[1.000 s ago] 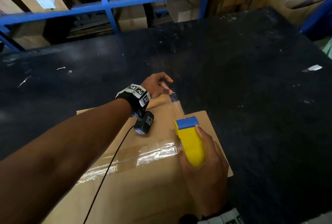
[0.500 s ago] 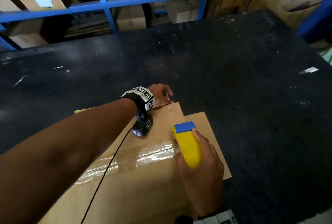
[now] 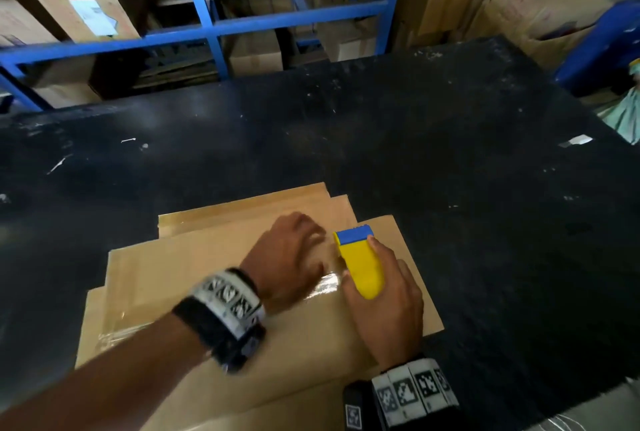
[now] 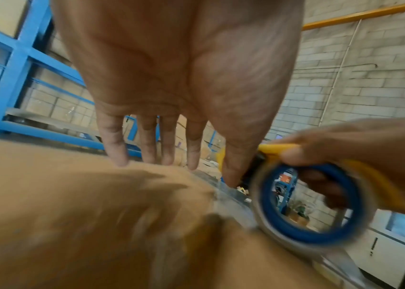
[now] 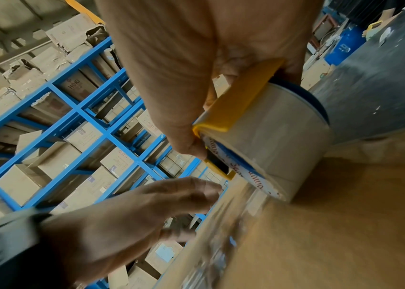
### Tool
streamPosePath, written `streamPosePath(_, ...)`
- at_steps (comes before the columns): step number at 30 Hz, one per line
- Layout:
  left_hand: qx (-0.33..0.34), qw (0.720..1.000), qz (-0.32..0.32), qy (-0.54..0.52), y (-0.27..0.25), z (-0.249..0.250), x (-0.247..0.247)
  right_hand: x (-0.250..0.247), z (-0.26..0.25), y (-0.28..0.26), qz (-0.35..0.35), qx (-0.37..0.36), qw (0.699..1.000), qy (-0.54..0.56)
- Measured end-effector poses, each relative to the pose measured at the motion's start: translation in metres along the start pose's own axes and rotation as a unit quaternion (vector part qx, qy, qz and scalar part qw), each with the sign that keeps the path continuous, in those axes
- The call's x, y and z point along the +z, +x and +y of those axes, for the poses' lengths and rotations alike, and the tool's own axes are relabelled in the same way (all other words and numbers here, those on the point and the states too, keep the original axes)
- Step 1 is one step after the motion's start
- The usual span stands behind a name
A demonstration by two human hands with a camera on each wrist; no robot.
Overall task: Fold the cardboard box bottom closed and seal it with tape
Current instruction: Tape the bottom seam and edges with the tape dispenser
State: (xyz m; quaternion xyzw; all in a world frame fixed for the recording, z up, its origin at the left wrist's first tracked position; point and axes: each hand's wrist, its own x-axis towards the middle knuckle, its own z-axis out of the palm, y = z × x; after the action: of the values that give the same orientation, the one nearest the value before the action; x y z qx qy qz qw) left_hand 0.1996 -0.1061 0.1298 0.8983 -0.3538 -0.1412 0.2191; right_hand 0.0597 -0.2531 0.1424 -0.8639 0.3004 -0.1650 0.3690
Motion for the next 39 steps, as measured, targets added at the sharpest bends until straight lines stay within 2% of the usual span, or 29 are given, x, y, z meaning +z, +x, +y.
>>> streamPosePath(3,-0.037,0.992,-0.104,0.063,-0.044,0.015,0.025,-0.002,-0.002,-0.001,-0.037,0.003,0.999,-0.009)
streamPosePath(5,-0.041,0.984,-0.145,0.095,-0.055,0.017,0.037,-0.008,-0.003,-0.001,-0.059,0.012,0.998,-0.017)
streamPosePath(9,-0.029,0.977,-0.155,0.146,-0.055,0.012,0.048,-0.016,-0.001,-0.006,-0.085,0.029,0.996,-0.018)
streamPosePath(15,-0.007,0.970,-0.185,0.157,-0.048,0.022,0.052,-0.043,0.016,-0.032,-0.059,0.026,0.998,-0.025)
streamPosePath(21,-0.010,0.966,-0.191,0.174,-0.046,0.022,0.052,-0.067,0.040,-0.100,-0.035,0.020,0.999,-0.019)
streamPosePath(26,-0.010,0.965,-0.195,0.175,-0.044,0.022,0.050,-0.098,0.062,-0.165,-0.035,0.047,0.998,-0.039)
streamPosePath(30,-0.013,0.966,-0.195,0.171,-0.043,0.022,0.052,-0.122,0.076,-0.197,-0.093,0.046,0.994,-0.029)
streamPosePath(34,-0.012,0.965,-0.194,0.174,-0.044,0.022,0.052,-0.110,0.084,-0.203,-0.039,0.042,0.996,-0.061)
streamPosePath(39,-0.009,0.967,-0.192,0.170,-0.043,0.019,0.054,-0.094,0.096,-0.208,-0.066,0.068,0.994,-0.062)
